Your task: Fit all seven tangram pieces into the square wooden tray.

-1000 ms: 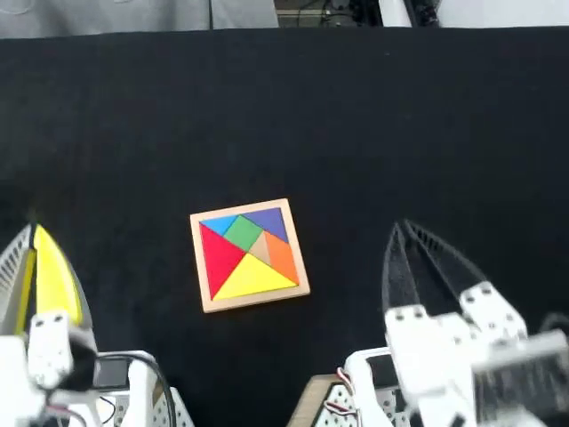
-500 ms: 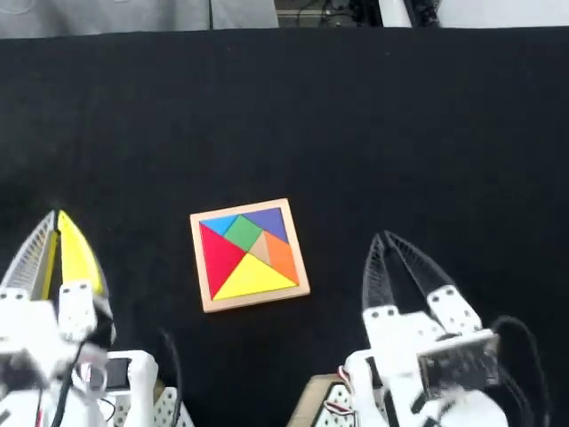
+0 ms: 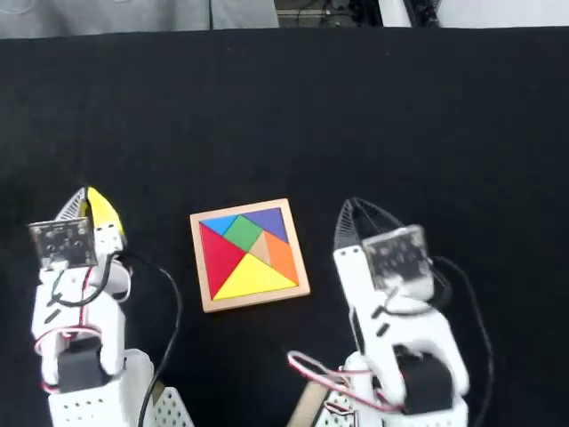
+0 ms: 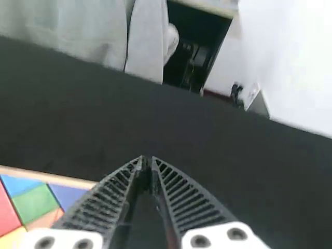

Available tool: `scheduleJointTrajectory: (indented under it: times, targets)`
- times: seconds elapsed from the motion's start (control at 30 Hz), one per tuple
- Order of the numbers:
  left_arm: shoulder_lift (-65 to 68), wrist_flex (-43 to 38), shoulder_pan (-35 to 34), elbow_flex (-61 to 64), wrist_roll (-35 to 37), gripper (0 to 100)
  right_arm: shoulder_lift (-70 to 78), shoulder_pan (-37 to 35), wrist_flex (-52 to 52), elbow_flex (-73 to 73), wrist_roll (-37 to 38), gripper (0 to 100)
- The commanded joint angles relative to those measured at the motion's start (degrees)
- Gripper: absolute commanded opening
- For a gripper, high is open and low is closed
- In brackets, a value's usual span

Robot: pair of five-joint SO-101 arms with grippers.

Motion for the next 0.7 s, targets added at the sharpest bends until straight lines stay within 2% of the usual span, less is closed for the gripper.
scheduleJointTrajectory:
  times: [0.0, 0.1, 0.27, 0.37, 0.5, 0.67]
  targets:
    - [-0.53, -6.33, 0.40, 8.13, 0.44, 3, -5.05, 0.97, -8.09, 9.89, 0.26, 1.8]
    - [-0.35, -7.56, 0.40, 11.74, 0.35, 3, -5.05, 0.97, -11.96, 15.87, 0.26, 1.8]
    - [0.00, -2.73, 0.40, 11.74, 0.18, 3, -4.79, 1.49, -17.93, 23.78, 0.53, 1.5]
    - [-0.18, 2.46, 0.40, 11.74, -4.31, 3, -4.97, 4.84, -17.41, 23.69, 0.62, 1.8]
    - [-0.18, 13.98, -0.04, 11.74, -12.75, 3, -4.88, 9.67, -13.19, 23.69, 0.35, 1.8]
    - [-0.35, 29.71, 0.40, 11.74, -15.03, 3, -4.97, 12.04, -2.73, 23.78, 0.26, 1.8]
